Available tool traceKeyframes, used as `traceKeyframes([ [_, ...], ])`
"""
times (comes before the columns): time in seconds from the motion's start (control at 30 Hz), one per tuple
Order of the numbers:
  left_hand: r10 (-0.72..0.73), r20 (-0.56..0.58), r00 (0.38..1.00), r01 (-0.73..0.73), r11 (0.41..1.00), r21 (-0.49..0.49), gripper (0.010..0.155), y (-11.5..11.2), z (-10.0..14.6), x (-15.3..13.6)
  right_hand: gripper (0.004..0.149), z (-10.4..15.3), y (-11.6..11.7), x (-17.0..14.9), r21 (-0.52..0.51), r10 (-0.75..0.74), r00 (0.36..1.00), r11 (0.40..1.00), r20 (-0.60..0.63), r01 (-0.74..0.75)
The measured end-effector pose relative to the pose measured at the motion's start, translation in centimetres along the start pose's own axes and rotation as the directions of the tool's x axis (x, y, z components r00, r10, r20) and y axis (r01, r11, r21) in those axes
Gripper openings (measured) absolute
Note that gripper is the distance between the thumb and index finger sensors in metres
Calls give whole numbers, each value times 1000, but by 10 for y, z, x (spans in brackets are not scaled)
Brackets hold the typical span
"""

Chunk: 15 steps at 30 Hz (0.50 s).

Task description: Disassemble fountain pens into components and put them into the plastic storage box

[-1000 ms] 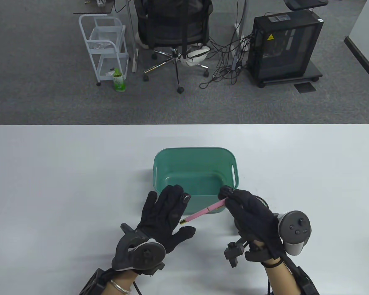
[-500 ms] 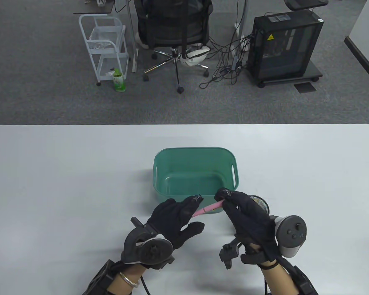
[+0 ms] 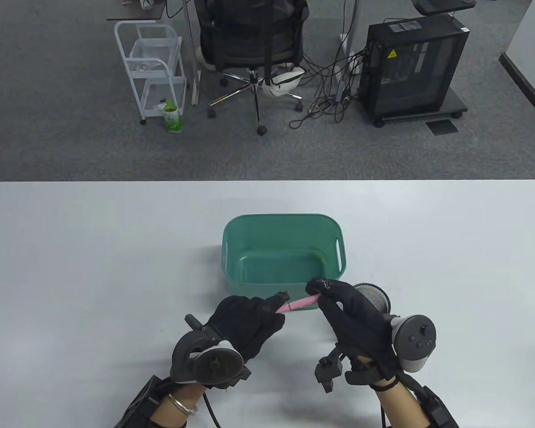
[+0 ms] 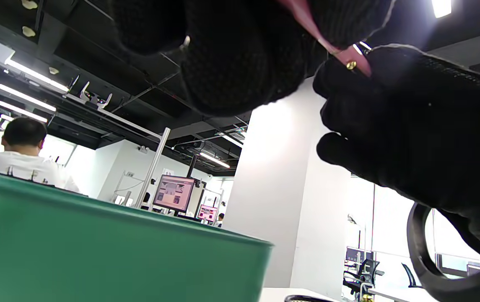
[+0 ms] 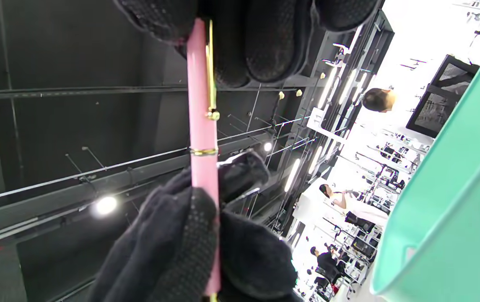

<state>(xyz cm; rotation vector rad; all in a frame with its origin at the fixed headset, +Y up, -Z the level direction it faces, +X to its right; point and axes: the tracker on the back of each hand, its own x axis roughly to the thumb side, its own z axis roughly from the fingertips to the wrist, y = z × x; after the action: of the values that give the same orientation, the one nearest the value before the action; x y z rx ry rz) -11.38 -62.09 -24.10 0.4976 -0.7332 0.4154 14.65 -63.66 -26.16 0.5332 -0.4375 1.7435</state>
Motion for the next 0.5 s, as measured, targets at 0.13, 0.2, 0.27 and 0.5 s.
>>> traceKeyframes([
  [0.13, -10, -6, 1000, 9, 1000, -25, 49, 4, -1, -4, 46, 1, 0, 5, 7, 139, 989, 990, 54, -140],
  [0.2, -35, 9, 999, 36, 998, -48, 48, 5, -1, -3, 49, 1, -1, 9, -7, 220, 971, 975, 89, -220],
  [0.27, -71, 27, 997, 72, 995, -63, 48, 5, -1, -2, 50, 2, -1, 13, -26, 311, 942, 950, 127, -310],
  [0.5, -162, 60, 985, 168, 981, -98, 48, -1, -1, 0, 53, 4, 12, 18, 21, 545, 812, 828, 209, -561],
])
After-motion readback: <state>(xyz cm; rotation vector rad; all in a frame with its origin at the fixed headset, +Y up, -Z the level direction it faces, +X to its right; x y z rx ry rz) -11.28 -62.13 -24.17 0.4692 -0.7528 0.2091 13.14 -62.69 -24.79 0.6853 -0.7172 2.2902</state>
